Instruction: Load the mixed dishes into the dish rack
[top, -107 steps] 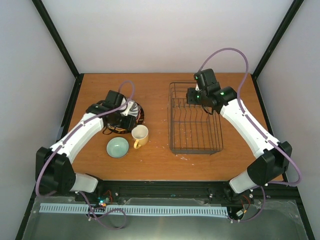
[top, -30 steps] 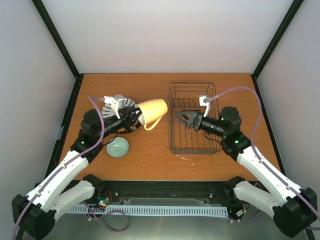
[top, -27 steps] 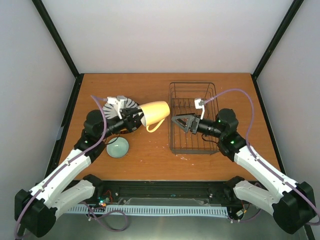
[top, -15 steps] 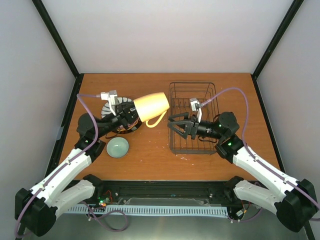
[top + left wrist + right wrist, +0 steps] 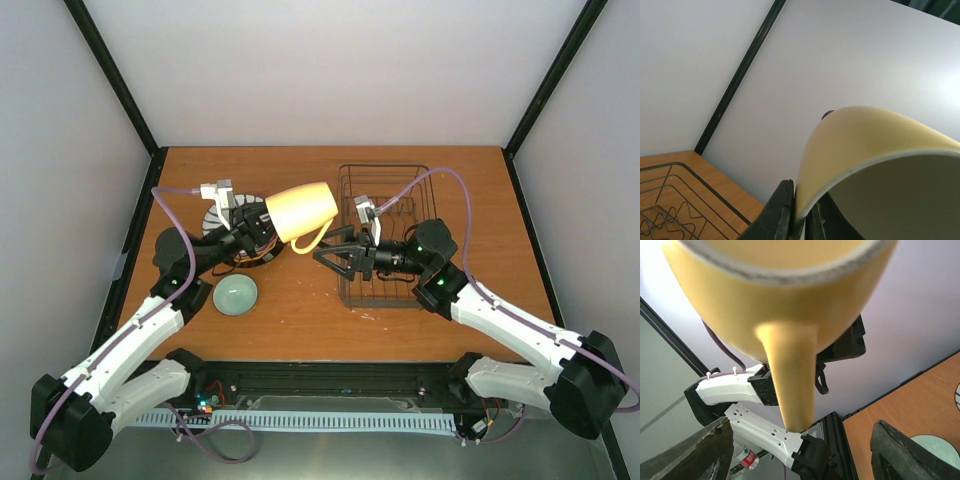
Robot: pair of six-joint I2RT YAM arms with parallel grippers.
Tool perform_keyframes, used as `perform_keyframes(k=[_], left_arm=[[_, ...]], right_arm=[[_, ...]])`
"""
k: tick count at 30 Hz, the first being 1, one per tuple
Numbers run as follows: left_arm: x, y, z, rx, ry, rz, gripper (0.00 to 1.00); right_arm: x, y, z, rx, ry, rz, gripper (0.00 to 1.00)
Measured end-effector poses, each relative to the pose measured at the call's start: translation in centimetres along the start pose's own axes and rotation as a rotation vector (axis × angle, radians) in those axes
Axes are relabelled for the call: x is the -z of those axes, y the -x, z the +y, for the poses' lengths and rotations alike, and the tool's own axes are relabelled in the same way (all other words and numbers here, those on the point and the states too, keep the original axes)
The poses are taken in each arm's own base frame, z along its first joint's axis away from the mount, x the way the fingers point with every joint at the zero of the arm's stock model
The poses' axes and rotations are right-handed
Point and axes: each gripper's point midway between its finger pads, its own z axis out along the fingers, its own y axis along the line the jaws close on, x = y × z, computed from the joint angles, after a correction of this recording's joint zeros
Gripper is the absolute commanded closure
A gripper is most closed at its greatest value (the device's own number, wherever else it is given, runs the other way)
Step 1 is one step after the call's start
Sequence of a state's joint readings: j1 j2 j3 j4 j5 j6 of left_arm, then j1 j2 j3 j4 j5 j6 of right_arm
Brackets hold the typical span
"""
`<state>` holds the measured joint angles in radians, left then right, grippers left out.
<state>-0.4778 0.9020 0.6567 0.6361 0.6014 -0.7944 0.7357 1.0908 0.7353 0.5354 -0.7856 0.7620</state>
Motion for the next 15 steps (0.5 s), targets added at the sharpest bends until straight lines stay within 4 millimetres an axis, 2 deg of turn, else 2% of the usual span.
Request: perform_keyframes(k=[10, 13, 15], left_arm=[[0.3, -0.5, 0.4, 0.008, 0.016, 0.000, 0.98], [0.4, -0.9, 0.8, 0.015, 0.024, 0.002, 0.98], [0.6, -1.4, 1.2, 0.024, 0.034, 0.005, 0.98]], right_arm=[[-1.2, 0.3, 0.0, 0.024, 0.018, -0.008, 0.40], [-1.7, 0.5, 0.1, 0.030, 0.030, -0.005, 0.55], [-2.0, 0.7, 0.3, 0.033, 0.043, -0.004, 0.72]])
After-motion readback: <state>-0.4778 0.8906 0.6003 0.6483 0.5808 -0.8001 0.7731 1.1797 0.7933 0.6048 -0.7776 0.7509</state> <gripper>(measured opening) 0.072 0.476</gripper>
